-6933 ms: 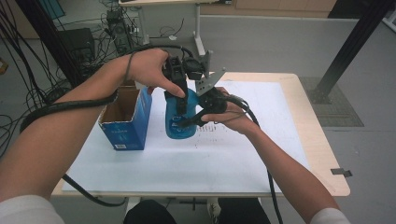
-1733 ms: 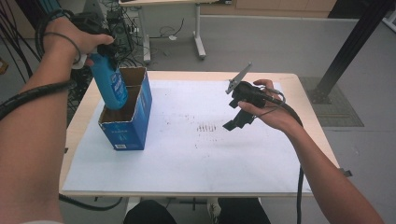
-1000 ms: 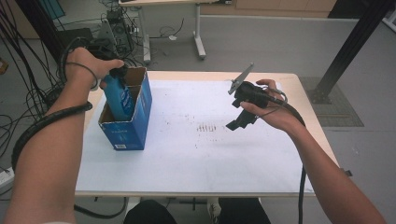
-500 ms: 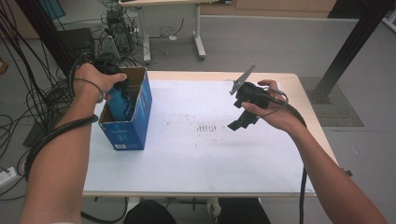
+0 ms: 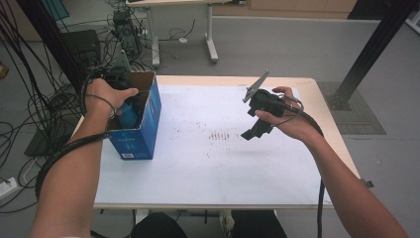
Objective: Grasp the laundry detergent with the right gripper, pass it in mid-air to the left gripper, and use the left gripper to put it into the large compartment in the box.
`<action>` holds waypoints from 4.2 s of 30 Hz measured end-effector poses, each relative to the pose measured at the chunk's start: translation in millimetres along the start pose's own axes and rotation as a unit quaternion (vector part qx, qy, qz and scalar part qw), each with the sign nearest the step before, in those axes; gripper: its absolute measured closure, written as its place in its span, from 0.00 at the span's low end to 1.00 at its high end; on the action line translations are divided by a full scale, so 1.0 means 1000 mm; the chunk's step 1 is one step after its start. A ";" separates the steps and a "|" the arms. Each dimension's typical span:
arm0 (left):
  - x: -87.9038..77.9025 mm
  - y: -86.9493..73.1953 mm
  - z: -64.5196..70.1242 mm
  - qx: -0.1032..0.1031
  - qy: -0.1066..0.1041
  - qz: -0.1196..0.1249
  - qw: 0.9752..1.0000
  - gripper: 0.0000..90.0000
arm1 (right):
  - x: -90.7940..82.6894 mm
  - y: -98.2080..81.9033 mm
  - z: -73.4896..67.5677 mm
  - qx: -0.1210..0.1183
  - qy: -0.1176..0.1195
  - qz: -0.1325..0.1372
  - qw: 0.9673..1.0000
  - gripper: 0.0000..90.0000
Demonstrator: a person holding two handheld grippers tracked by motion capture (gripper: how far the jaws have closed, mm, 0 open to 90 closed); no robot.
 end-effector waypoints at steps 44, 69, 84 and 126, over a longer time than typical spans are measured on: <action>0.023 -0.007 0.001 0.012 0.002 -0.001 1.000 0.41 | -0.004 -0.006 0.008 0.001 -0.013 -0.002 1.000 0.06; 0.024 -0.008 0.000 0.011 0.001 0.004 1.000 0.41 | -0.008 -0.005 0.010 -0.001 -0.019 -0.003 1.000 0.06; 0.024 -0.008 0.002 0.012 0.004 0.004 1.000 0.41 | -0.014 -0.008 0.011 0.002 -0.024 0.000 1.000 0.06; 0.025 -0.008 0.001 0.014 0.001 0.008 1.000 0.41 | -0.014 -0.006 0.014 0.003 -0.030 -0.006 1.000 0.06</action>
Point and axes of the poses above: each handheld gripper's, and its own axes: x roughly forward along the jaws, y roughly out of its top, z roughly to its right, the point moved 2 cm from there along x, roughly forward along the jaws, and after that the axes turned 2 degrees about y, right-handed, at the moved point
